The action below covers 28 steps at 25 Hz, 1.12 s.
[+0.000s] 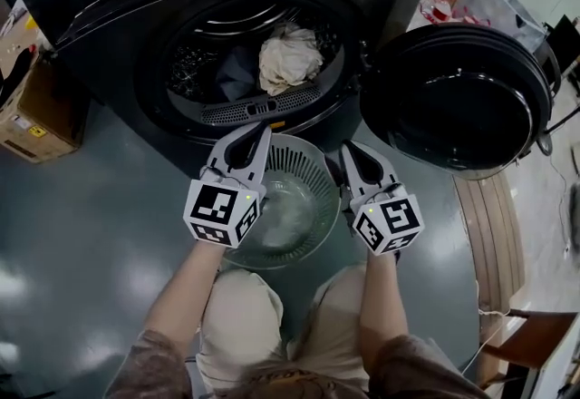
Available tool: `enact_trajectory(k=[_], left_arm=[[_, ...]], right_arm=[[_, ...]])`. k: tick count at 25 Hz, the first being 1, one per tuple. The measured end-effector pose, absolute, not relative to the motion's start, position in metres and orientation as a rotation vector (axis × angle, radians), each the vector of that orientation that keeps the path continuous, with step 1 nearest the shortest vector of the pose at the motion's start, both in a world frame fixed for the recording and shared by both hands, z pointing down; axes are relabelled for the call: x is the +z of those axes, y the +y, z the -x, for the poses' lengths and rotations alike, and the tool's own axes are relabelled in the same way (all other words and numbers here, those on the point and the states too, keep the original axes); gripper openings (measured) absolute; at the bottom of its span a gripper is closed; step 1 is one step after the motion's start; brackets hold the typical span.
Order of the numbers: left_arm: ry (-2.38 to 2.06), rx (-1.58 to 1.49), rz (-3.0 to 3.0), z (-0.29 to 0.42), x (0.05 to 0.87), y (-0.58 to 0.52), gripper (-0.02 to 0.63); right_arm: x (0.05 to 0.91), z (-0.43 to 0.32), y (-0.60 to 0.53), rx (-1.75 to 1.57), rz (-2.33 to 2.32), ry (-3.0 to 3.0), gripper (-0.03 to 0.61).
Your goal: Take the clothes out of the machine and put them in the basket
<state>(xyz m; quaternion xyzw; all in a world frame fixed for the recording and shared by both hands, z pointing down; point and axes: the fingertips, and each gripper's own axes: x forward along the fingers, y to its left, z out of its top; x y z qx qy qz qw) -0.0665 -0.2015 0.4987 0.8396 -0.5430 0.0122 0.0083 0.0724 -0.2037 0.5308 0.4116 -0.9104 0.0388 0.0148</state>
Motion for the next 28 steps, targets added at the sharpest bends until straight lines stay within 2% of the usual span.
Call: enact_trajectory(k=[9, 13, 18, 22, 24, 28], left_arm=[[-1.731, 0.011, -2.615, 0.058, 0.497, -0.204, 0.012], [-1.768, -0.038, -2.594, 0.061, 0.492, -0.212, 0.099], [-1.718, 0.026, -2.587, 0.058, 0.509, -0.232, 0.275], [-1.688, 0.075, -2.584, 0.057, 0.527, -0.260, 0.389], [-1.693, 0.107, -2.574, 0.062, 0.533, -0.279, 0.418], [-1.730, 0.234, -2.557, 0.073, 0.549, -0.320, 0.432]], right_arm=[[0.536, -0.080, -0.201, 0.186, -1.311, -2.852, -0.003], [0.536, -0.069, -0.202, 0.145, -1.278, -2.846, -0.003], [0.542, -0.058, -0.197, 0.101, -1.237, -2.821, -0.003], [0.548, -0.054, -0.196, 0.166, -1.207, -2.841, -0.003], [0.548, -0.055, -0.197, 0.220, -1.208, -2.865, -0.003], [0.548, -0.059, -0.197, 0.246, -1.214, -2.878, -0.003]])
